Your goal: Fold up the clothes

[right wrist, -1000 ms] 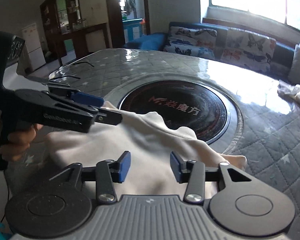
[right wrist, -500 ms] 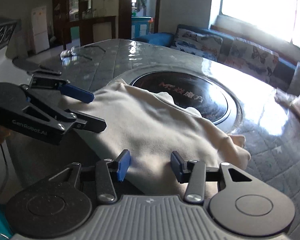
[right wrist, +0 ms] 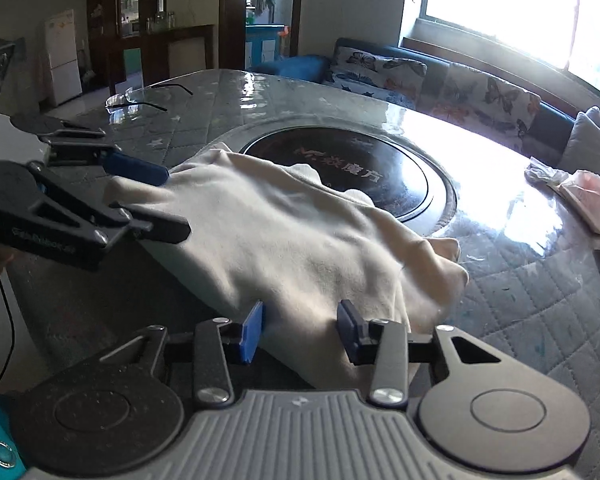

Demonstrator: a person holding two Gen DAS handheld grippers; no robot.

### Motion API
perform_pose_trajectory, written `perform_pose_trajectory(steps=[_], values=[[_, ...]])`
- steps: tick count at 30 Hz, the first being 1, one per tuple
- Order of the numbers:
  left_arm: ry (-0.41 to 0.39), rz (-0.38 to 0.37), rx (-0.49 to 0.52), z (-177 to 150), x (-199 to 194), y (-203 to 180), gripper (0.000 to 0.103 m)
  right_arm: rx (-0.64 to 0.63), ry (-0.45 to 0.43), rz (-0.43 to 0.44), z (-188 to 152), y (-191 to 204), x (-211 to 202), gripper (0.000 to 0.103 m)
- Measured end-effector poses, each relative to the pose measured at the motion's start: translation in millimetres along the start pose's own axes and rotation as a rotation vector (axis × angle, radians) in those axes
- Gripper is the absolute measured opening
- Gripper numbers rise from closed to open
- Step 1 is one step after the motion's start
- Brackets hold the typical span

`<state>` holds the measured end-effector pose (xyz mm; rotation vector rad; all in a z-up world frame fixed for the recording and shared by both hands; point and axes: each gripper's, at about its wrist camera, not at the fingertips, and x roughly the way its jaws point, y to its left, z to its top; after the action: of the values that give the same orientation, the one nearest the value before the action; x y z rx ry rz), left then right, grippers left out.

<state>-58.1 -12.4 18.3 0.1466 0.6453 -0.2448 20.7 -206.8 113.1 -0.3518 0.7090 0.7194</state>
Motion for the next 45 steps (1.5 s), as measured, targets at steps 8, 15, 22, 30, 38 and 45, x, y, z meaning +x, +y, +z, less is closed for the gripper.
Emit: perform_pose_trajectory(steps=[8, 15, 22, 30, 38, 45], values=[[-0.027, -0.005, -0.012, 4, -3, 1, 0.067, 0.068, -0.041, -0.016, 11, -11, -10, 0.039], [0.012, -0.02, -0.03, -3, 2, 1, 0.068, 0.067, -0.013, -0.012, 10, -9, -1, 0.04], [0.022, -0.012, -0.137, 7, -5, 23, 0.078, 0.07, -0.015, 0.003, 17, -4, 6, 0.046], [0.035, 0.055, -0.23, 12, -13, 48, 0.096, 0.024, -0.034, 0.003, 28, 5, 3, 0.065], [0.062, 0.121, -0.258, 14, -15, 59, 0.103, -0.045, -0.061, 0.038, 43, 27, 6, 0.083], [0.092, 0.167, -0.302, 11, -16, 74, 0.103, -0.107, -0.067, 0.068, 52, 46, 9, 0.092]])
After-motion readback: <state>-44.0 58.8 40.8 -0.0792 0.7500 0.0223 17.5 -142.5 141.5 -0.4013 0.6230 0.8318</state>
